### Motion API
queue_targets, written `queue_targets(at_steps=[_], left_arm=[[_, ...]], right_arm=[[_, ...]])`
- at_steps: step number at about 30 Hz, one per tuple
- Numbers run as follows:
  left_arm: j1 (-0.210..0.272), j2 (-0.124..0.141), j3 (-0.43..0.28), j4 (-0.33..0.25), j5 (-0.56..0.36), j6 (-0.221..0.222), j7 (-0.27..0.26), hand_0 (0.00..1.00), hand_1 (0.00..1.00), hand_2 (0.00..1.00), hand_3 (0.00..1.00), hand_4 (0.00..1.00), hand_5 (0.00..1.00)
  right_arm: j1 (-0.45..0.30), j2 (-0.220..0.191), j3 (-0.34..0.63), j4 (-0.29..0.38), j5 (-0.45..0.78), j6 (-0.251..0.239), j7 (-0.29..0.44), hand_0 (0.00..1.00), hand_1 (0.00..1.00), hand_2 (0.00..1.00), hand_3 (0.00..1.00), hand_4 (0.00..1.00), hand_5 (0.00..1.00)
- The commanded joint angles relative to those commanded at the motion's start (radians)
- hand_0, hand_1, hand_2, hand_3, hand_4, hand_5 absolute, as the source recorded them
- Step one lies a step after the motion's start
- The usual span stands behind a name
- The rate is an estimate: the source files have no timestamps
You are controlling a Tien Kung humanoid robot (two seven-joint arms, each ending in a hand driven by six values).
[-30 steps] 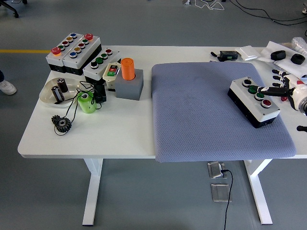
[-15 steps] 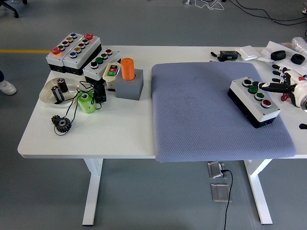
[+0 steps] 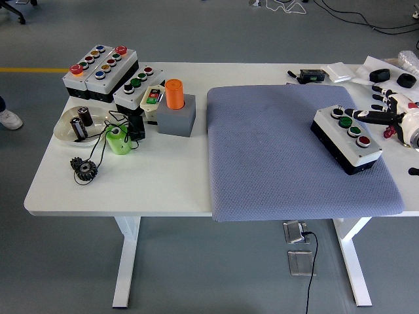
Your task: Pick up the button,place it on the desk,press the button,press the button
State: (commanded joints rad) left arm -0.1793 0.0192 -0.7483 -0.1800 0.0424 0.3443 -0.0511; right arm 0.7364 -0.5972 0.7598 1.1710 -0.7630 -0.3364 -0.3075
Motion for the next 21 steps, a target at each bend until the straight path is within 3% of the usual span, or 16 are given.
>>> queue_targets(at_steps=[21], left_arm=[[0.013,-0.002,0.011,0.0,-0.009,-0.002,0.001,0.654,0.705,0.724,0.518,0.321,0.964]], right_arm=[[0.006,0.015,-0.009,-0.02,-0.03,-0.003,-0.017,0.992,0.941,0.998,0.998,0.894,0.202]])
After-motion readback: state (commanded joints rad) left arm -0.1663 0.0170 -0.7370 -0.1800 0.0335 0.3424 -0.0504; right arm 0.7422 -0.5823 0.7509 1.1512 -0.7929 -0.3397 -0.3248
